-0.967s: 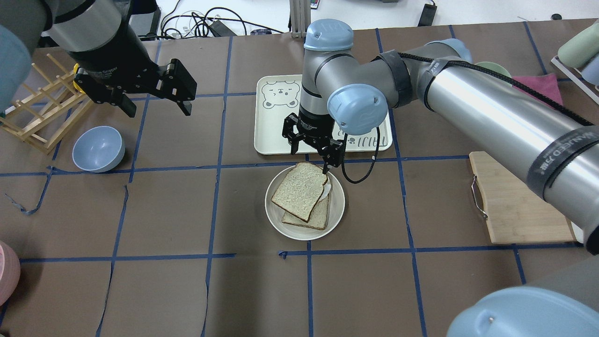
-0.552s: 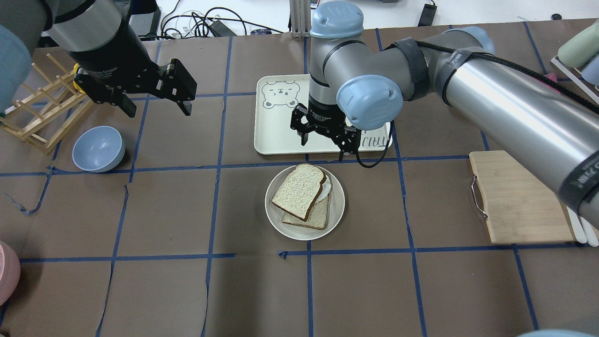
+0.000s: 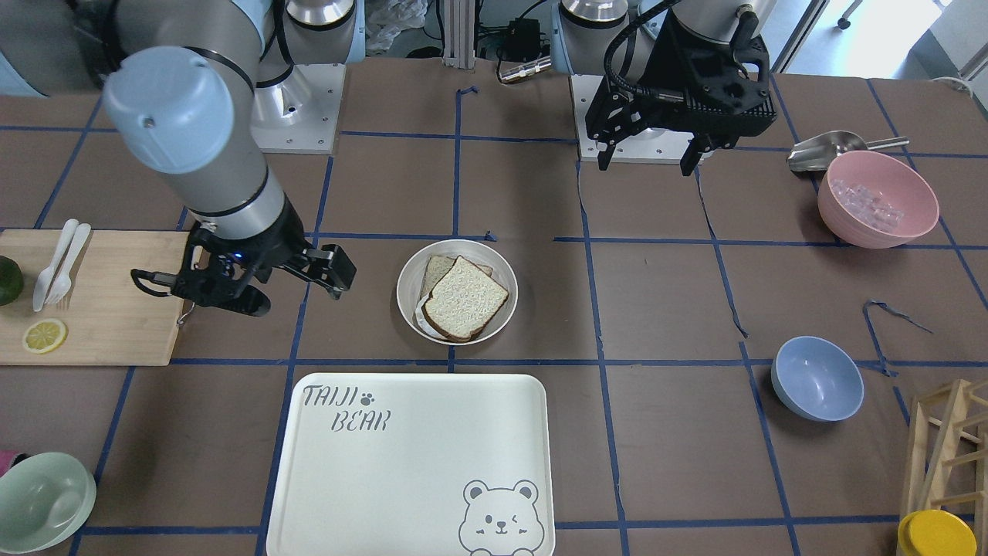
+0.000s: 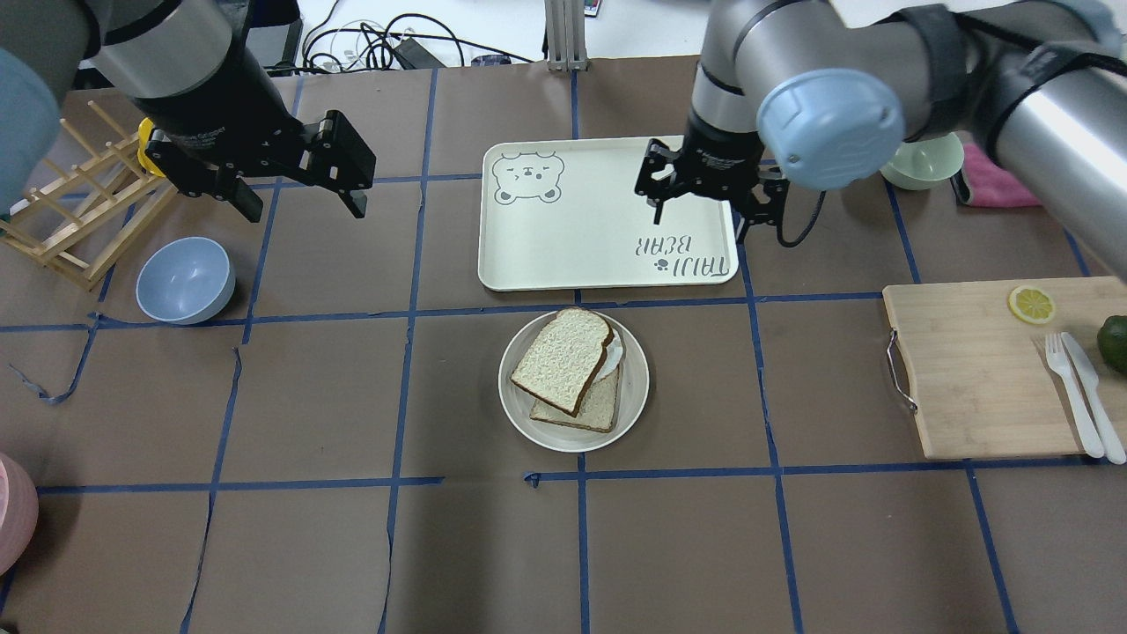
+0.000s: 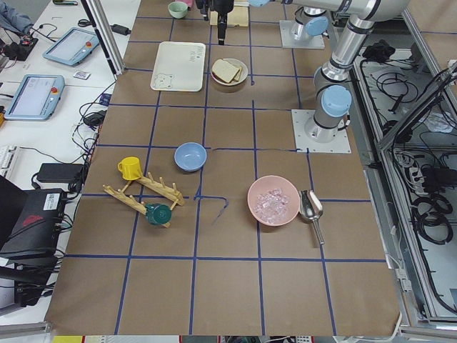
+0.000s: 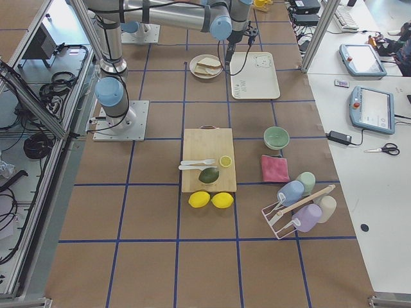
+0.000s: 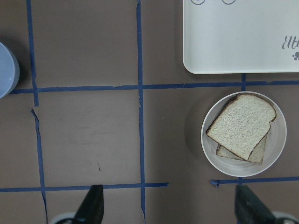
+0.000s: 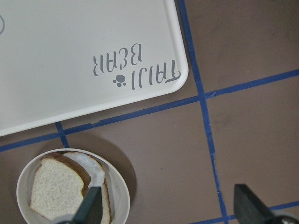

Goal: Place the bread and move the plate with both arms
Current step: 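Raise the right gripper away while the left gripper reaches toward the plate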

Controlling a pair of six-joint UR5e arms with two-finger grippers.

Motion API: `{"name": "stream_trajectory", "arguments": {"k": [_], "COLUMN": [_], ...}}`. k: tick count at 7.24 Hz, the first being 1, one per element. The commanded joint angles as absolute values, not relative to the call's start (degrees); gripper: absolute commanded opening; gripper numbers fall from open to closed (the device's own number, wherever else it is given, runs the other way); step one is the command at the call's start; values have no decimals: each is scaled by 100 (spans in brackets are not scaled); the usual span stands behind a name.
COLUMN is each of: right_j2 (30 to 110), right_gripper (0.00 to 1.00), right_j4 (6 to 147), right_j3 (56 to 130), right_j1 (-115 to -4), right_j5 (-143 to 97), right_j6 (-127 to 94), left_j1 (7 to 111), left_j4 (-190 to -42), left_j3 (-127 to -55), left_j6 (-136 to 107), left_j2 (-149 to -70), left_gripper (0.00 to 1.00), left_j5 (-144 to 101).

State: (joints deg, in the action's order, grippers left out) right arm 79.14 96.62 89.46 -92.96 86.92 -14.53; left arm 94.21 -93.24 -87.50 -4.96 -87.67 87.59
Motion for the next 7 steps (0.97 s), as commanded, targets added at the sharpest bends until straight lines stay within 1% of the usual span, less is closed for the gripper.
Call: {"name": "stream_trajectory", "arguments": {"k": [1,2,3,5,7], "right_j2": [8688,8945,9095,9062,9053], "right_gripper": [100,100,100,100,100], "right_j4": [9117,8714,8675,8701,8657], "right_j3": [8974,8965,8930,8956,8991], "right_j1": [-8765,-8545,-8491,-8447,-8446], "right_j5": [9050,9070,9079,9079,9079], "right_j6": [90,419,413,352,352], "left_j1": [9982,10150,10264,10476,10503], "left_j4": [-9186,-8454,-8046,-7377,-6936], "left_j3": [-8972,-9391,-9822,-10535,-11098], "left_j6": [-1332,-1858,-2350,-2645,-3407], "left_j2": [-8894,-8964,-8982,-9035,-9114], "left_gripper": [100,100,100,100,100], "left_j5": [8754,8745,8736,8754,8745]}}
